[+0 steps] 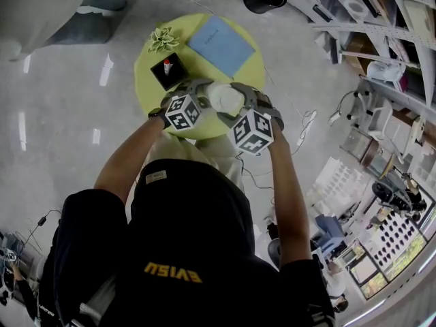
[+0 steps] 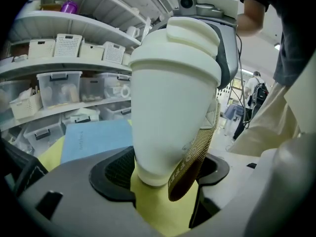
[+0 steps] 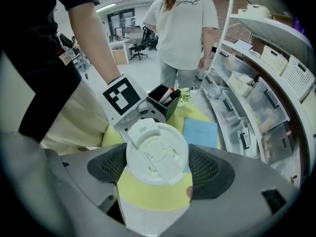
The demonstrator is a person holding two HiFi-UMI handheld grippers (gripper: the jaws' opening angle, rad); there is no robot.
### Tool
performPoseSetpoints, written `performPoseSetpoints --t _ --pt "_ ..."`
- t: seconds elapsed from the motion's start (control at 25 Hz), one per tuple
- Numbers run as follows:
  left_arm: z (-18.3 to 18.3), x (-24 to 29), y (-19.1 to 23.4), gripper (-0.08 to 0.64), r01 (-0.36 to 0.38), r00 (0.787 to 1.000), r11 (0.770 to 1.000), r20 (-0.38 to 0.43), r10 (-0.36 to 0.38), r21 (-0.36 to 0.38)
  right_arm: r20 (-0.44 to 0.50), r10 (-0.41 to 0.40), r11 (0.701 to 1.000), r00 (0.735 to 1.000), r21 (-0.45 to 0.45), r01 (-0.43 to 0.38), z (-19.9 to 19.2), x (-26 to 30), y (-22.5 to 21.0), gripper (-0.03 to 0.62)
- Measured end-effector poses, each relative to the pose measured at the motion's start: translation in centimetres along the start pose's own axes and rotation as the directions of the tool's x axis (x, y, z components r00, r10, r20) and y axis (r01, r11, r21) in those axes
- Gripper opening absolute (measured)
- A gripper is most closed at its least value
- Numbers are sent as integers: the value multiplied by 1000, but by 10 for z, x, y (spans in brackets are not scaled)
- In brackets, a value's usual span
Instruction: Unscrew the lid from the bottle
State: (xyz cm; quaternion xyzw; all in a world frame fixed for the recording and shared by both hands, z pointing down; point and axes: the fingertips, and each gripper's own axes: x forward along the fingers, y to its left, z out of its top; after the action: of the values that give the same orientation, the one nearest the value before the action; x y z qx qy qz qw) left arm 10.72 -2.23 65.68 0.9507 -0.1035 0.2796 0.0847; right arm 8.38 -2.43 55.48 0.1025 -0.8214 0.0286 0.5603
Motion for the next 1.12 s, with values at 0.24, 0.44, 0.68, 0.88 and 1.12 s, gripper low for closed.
performPoseSetpoints --t 0.24,0.44,0.68,0.88,1.12 --pt "-2 1 1 351 2 1000 1000 1 -2 3 68 -101 986 993 137 91 3 -9 -4 442" --pt "-4 -1 2 350 3 1000 1000 -1 -3 7 99 -254 864 962 471 180 6 -15 -16 442" --pt "-3 1 2 348 2 1000 1000 -7 -2 12 -4 -337 668 942 704 242 1 -9 -16 436" --pt "-7 2 0 347 7 1000 1000 -11 -7 12 -16 -313 712 949 658 246 -1 -4 -14 426" --pt "-9 4 0 344 7 1000 1000 -13 -7 14 33 -186 890 982 430 154 2 -3 -9 428"
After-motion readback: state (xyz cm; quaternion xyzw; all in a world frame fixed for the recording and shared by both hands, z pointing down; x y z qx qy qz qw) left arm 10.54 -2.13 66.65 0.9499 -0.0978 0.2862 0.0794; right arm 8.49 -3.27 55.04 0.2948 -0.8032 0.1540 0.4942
